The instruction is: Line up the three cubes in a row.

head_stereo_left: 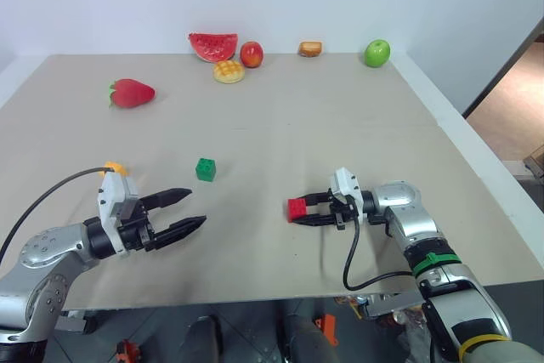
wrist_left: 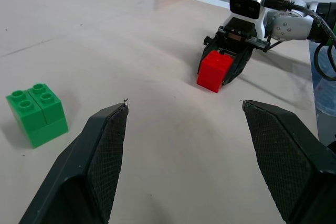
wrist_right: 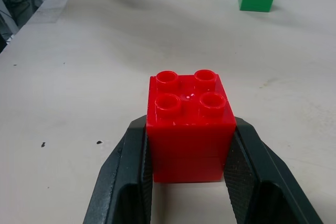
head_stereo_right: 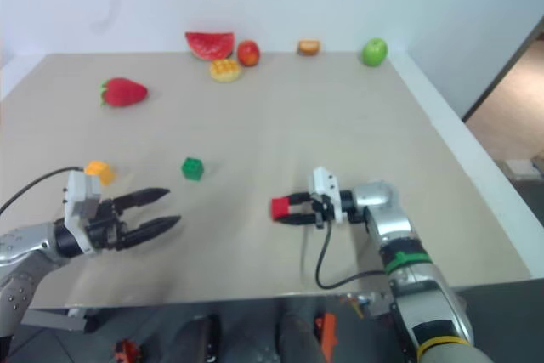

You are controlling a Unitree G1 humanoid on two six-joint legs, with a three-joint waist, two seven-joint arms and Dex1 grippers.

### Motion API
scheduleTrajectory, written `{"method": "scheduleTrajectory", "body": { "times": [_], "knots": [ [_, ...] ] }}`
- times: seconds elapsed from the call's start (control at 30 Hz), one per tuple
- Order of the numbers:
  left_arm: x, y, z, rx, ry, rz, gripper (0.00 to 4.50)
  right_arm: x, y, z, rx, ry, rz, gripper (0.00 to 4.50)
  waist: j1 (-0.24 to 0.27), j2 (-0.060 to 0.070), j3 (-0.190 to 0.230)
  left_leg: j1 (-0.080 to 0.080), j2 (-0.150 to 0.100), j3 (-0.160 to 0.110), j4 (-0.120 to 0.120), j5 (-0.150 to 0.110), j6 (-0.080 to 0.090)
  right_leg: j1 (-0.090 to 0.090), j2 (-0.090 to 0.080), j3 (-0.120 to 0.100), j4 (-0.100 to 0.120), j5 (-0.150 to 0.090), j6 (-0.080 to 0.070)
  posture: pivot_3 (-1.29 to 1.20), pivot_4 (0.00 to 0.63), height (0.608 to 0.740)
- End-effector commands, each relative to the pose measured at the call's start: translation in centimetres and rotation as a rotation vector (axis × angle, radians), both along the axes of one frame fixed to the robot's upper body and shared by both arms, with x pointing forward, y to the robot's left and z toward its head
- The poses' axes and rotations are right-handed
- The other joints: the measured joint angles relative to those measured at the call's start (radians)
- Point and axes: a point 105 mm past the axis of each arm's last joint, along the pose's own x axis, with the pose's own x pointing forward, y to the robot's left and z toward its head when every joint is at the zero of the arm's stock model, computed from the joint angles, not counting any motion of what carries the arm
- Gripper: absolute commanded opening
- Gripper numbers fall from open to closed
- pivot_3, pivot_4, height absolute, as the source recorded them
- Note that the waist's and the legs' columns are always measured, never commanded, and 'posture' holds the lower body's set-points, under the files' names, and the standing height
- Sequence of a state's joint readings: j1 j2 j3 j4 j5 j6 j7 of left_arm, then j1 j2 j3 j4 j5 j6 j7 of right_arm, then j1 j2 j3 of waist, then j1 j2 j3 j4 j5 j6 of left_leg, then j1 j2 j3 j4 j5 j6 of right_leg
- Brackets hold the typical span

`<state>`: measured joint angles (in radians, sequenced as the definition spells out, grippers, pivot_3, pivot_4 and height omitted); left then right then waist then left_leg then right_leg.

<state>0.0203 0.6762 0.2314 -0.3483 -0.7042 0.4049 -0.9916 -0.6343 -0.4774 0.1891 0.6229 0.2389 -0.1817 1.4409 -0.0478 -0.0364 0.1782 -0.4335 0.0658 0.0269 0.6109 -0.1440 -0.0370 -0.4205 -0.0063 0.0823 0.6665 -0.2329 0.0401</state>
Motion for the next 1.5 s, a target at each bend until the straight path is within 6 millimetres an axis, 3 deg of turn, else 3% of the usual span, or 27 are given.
{"method": "scheduleTrajectory", "body": {
  "times": [0.03,0.3,0.37,0.57,0.6,0.8,1.03,1.17,1.27,1.33,1.5],
  "knots": [
    [0.3,-0.3,0.6,-0.004,-0.042,-0.016,3.62,0.7,-1.4,0.6,0.003,-0.021,-0.083,1.24,0.0,0.0,0.0,0.0,0.0,0.0,0.0,0.0,0.0,0.0,0.0,0.0,0.0,0.0,0.0,0.0,0.15,0.74],
    [1.1,-0.6,0.7,-0.01,-0.049,-0.036,3.62,1.0,-1.6,1.2,0.023,-0.002,-0.116,1.24,0.0,0.0,0.0,0.0,-0.001,0.0,0.0,0.001,0.0,0.0,-0.001,0.0,0.0,0.0,0.0,0.0,0.15,0.74],
    [1.1,-0.6,0.6,-0.01,-0.048,-0.037,3.62,1.0,-1.6,1.1,0.014,-0.003,-0.112,2.29,0.001,0.0,0.0,-0.001,-0.001,0.0,0.0,0.001,0.001,0.0,-0.001,0.0,0.0,0.0,0.0,0.0,0.15,0.74],
    [1.0,-0.5,0.5,-0.01,-0.049,-0.028,3.62,1.1,-1.4,1.2,0.002,-0.015,-0.109,4.39,0.0,0.0,0.0,-0.004,-0.001,0.0,-0.002,0.0,0.0,-0.004,0.0,0.0,0.0,-0.001,0.001,0.0,0.15,0.74],
    [1.0,-0.5,0.5,-0.01,-0.049,-0.027,3.62,1.1,-1.4,1.3,0.001,-0.013,-0.109,4.47,0.0,0.0,0.0,-0.004,0.0,0.0,-0.002,0.0,0.0,-0.004,0.0,0.0,0.0,-0.001,0.001,0.0,0.15,0.74],
    [1.5,0.3,0.1,0.026,-0.034,0.013,3.62,0.7,-1.6,3.0,-0.005,0.022,-0.051,4.47,0.0,0.0,0.0,-0.004,0.0,0.0,-0.003,0.0,0.0,-0.004,0.001,0.0,0.0,-0.001,0.0,0.0,0.15,0.74],
    [3.2,3.0,-3.1,0.186,0.078,0.205,3.62,-0.5,-3.7,6.9,-0.04,0.047,-0.032,4.47,0.001,0.001,0.0,-0.004,0.0,0.0,-0.003,0.0,0.0,-0.004,0.0,0.0,0.0,-0.001,0.0,0.0,0.15,0.74],
    [4.6,3.2,-3.6,0.196,0.098,0.294,3.62,0.1,-4.1,10.0,0.013,-0.029,-0.087,4.47,0.0,0.001,0.0,-0.004,-0.001,0.0,-0.004,0.0,0.0,-0.005,0.0,0.0,0.0,-0.001,0.0,0.0,0.15,0.74],
    [6.0,2.6,-3.4,0.158,0.102,0.352,3.62,0.4,-3.1,12.8,0.138,-0.084,-0.114,4.47,0.001,0.001,0.0,-0.004,-0.001,0.0,-0.004,0.0,0.0,-0.005,0.0,0.0,0.0,-0.001,0.0,0.0,0.15,0.74],
    [6.6,1.8,-3.2,0.135,0.104,0.364,3.62,-0.2,-2.1,13.6,0.195,-0.081,-0.104,4.47,0.001,0.0,0.0,-0.004,0.0,0.0,-0.004,0.0,0.0,-0.005,0.001,0.0,0.0,-0.001,0.0,0.0,0.15,0.74],
    [8.4,0.7,-3.2,0.107,0.111,0.426,3.62,-1.5,0.1,12.5,0.21,-0.077,-0.103,4.47,0.003,0.0,0.0,-0.005,-0.001,-0.001,-0.005,0.0,0.0,-0.005,0.001,0.0,0.0,-0.001,0.006,0.0,0.15,0.74]
  ]
}}
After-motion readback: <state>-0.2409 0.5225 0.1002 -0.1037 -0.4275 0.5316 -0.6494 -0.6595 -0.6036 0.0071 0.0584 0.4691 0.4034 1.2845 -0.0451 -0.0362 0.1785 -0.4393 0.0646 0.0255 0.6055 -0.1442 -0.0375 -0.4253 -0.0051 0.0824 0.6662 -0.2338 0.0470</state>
